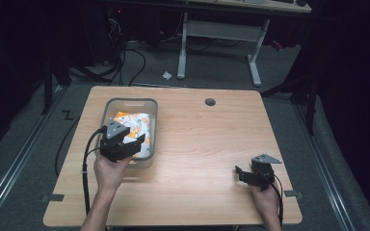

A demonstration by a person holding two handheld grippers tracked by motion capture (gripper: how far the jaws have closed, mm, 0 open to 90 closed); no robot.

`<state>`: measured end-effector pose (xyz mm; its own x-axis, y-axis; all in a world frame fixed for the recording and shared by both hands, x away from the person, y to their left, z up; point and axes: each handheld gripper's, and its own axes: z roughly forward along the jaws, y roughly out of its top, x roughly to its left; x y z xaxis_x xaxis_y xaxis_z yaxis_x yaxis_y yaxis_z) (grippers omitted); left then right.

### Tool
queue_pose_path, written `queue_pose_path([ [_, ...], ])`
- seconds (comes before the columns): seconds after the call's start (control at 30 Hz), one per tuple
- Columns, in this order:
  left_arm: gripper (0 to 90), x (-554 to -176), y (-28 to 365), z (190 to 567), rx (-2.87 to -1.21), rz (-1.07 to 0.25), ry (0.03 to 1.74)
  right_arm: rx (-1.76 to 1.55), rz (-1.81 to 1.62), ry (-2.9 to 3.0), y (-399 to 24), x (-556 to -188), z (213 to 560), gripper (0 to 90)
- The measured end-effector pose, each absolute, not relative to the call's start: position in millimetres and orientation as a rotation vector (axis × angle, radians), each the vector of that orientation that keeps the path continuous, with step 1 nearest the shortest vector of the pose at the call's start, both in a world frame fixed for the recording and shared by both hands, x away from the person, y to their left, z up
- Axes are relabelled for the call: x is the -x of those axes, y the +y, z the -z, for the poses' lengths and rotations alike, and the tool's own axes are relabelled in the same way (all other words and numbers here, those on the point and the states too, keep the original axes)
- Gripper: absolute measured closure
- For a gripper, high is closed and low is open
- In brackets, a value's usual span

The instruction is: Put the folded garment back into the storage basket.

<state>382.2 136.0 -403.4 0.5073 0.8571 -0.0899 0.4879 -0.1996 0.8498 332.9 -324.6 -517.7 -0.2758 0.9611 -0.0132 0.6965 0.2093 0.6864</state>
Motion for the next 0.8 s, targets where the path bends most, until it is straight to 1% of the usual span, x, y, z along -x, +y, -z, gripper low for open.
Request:
queue_pose_path([
  [0.8, 39.4, -363.3, 119.1, 409.0, -1.834, -0.447, 1.060, -1.535, -0.803, 2.049, -324.6, -332.9, 517.7, 25.3],
])
